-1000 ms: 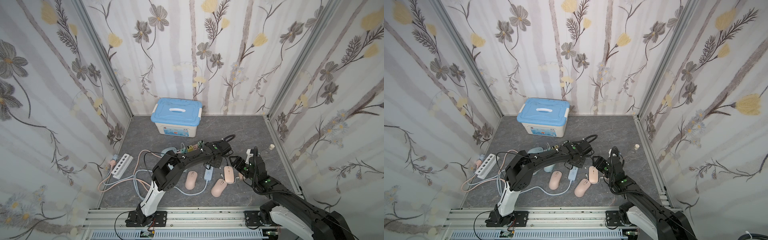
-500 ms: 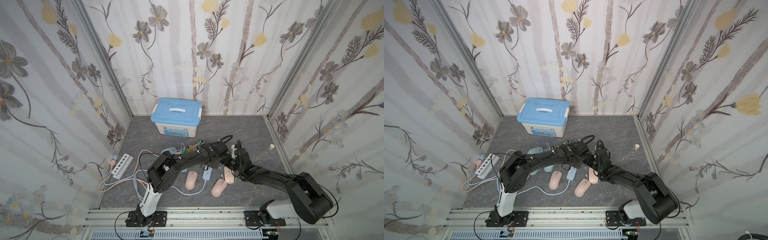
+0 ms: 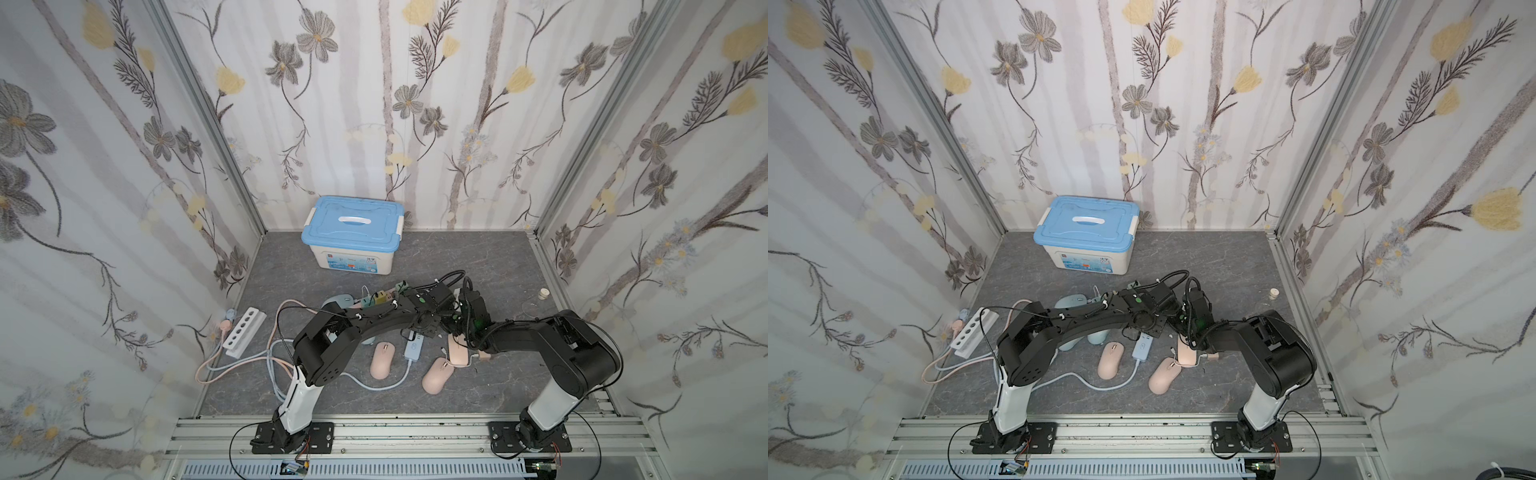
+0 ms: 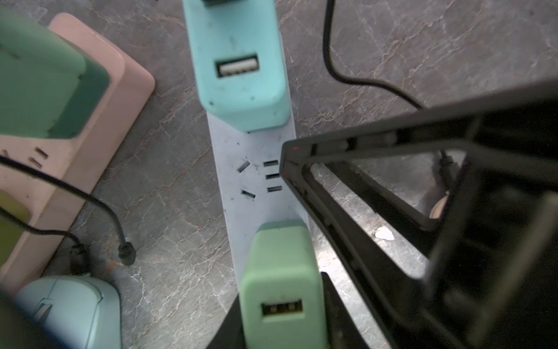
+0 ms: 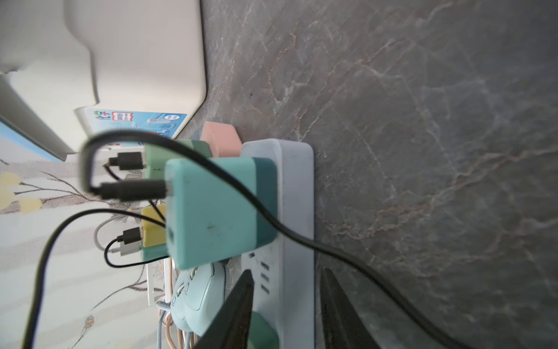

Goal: Unplug the wireless mouse
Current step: Remove the plug from the socket.

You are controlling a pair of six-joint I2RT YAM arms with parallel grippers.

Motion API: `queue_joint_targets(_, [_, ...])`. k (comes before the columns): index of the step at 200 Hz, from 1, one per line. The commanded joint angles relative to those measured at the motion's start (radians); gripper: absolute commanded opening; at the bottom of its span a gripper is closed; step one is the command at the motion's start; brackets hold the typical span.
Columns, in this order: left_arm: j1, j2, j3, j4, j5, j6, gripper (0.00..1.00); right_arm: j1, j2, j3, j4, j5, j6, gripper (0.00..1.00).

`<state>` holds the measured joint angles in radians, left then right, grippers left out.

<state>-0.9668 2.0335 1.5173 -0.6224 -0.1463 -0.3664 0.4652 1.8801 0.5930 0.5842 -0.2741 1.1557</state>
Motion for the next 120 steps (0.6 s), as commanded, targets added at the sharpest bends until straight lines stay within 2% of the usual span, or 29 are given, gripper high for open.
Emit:
queue_joint_targets(1, [0.0,-0.006,-0.007,-0.046,0.01,0.038,0.0,-0.005,0.033,0.01,0.108,-0.041,0.052,0.35])
queue_joint_targets(51, [0.0,-0.007,-0.014,-0.034,0.019,0.04,0.0,-0.007,0.083,0.007,0.182,-0.08,0.084,0.31])
queue_joint_targets(120, [0.0,-0.056,-0.07,0.071,0.053,0.055,0.0,-0.005,0.105,0.01,0.132,-0.062,0.102,0.22])
